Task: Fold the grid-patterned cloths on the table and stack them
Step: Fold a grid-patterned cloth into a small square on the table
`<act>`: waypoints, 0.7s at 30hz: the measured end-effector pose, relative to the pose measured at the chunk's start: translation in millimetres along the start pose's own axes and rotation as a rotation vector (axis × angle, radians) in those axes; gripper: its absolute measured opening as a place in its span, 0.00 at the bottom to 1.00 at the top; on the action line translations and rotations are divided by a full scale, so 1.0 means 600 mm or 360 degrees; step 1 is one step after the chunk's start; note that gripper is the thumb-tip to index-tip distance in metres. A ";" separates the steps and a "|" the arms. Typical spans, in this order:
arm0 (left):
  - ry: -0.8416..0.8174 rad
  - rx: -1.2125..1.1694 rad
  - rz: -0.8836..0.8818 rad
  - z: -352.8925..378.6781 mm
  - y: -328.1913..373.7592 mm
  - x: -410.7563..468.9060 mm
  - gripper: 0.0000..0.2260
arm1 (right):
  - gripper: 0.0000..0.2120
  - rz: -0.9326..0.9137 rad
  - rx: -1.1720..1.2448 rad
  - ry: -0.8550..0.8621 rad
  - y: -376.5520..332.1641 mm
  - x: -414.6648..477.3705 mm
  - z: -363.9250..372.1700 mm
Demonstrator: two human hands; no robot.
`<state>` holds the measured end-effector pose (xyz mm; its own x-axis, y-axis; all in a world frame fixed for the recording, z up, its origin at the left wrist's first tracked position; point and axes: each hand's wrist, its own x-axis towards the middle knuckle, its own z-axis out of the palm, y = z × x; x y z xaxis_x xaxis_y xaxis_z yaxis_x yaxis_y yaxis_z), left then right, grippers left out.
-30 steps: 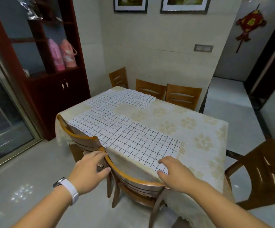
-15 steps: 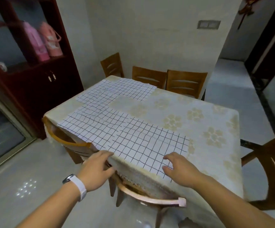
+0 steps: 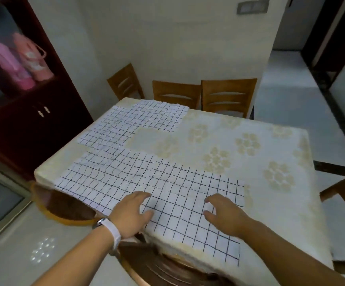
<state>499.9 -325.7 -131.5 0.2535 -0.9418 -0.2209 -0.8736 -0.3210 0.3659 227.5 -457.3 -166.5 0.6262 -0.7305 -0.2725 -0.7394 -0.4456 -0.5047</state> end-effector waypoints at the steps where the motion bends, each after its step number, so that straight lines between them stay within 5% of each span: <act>1: -0.0020 0.0007 0.0005 -0.003 0.001 0.011 0.26 | 0.24 0.0015 0.0004 0.0001 0.001 0.006 -0.002; 21: -0.0416 -0.0097 0.0304 -0.026 -0.117 0.287 0.25 | 0.24 0.0494 0.0121 0.0106 -0.045 0.135 0.033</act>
<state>611.2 -467.2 -180.9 -0.0348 -0.9304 -0.3648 -0.8666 -0.1537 0.4747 302.9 -494.0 -190.9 0.3545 -0.8587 -0.3700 -0.8702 -0.1582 -0.4666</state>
